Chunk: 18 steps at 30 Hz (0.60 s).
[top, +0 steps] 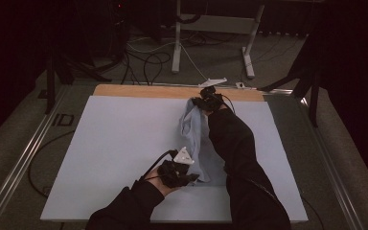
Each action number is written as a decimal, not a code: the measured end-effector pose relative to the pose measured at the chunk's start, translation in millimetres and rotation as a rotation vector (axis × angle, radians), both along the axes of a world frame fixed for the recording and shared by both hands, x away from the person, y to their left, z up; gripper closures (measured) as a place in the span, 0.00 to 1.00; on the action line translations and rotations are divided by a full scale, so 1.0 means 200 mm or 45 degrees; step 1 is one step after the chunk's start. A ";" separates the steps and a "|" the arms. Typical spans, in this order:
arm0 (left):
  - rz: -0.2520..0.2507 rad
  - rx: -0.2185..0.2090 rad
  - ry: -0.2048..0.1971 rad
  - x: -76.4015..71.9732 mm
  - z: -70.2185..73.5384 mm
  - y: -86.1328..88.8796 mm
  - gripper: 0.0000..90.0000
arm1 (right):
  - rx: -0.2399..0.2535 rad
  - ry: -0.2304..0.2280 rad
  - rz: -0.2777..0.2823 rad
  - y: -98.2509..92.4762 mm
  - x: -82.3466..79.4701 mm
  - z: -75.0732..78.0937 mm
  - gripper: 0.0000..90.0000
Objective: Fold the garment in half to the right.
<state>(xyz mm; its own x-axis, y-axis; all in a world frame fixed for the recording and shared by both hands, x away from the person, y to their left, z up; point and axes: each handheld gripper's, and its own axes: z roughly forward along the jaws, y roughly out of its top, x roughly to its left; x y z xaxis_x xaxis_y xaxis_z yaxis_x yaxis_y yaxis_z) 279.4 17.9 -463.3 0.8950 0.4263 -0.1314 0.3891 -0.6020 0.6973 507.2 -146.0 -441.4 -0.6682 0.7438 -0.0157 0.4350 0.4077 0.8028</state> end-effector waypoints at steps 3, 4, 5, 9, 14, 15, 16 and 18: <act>-0.005 0.007 -0.002 0.00 -0.01 -0.05 0.97 | 0.000 0.019 0.002 -0.01 0.02 -0.04 0.97; -0.007 0.010 0.000 0.01 -0.02 -0.06 0.97 | 0.003 0.024 -0.002 -0.01 0.02 -0.05 0.97; -0.010 0.019 0.001 0.01 -0.03 -0.07 0.97 | 0.011 0.029 -0.001 -0.01 0.03 -0.07 0.97; -0.005 0.032 0.008 0.02 -0.06 -0.11 0.97 | 0.010 0.040 -0.008 -0.01 0.05 -0.10 0.97; -0.002 0.062 0.004 0.04 -0.08 -0.16 0.97 | 0.031 0.070 -0.004 -0.03 0.08 -0.15 0.96; 0.007 0.061 0.007 0.05 -0.09 -0.18 0.97 | 0.040 0.072 -0.005 -0.04 0.08 -0.16 0.96; 0.003 0.067 0.015 0.05 -0.10 -0.19 0.97 | 0.051 0.085 -0.005 -0.04 0.08 -0.17 0.96; 0.008 0.080 0.016 0.06 -0.11 -0.21 0.97 | 0.048 0.094 0.002 -0.04 0.09 -0.18 0.95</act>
